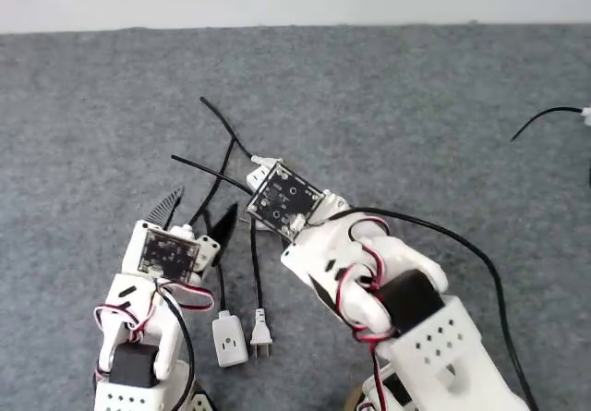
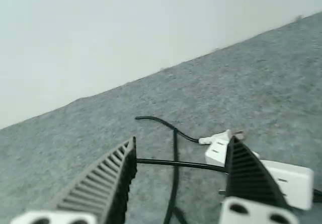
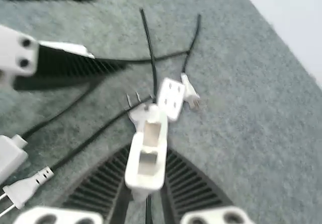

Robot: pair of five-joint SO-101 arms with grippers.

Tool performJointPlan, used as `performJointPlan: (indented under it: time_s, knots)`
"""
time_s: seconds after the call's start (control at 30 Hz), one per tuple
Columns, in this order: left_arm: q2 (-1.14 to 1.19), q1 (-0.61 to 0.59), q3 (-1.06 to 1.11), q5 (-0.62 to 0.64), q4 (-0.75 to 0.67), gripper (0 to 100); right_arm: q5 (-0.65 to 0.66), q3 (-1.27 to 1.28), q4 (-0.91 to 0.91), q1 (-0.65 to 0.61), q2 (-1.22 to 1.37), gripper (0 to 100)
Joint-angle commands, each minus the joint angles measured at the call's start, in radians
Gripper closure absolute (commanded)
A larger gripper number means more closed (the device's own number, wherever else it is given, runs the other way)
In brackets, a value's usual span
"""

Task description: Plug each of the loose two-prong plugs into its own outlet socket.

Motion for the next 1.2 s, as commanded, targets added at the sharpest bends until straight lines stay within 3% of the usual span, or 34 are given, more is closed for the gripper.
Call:
performJointPlan:
  time_s: [0.0,0.37,0.6,1.17]
  knots:
    - [-0.02,-0.049,-0.001,0.038,-0.068,72,0.014,-0.078,-0.071,0.016,0.093,99.0]
    - [-0.02,-0.126,0.008,0.092,-0.095,72,0.0,-0.453,-0.077,0.051,0.725,99.0]
    - [-0.02,-0.141,0.007,0.092,-0.095,72,-0.038,-0.531,-0.087,0.061,1.02,99.0]
    - [-0.02,-0.141,0.008,0.087,-0.095,72,-0.046,-0.566,-0.101,0.091,1.262,99.0]
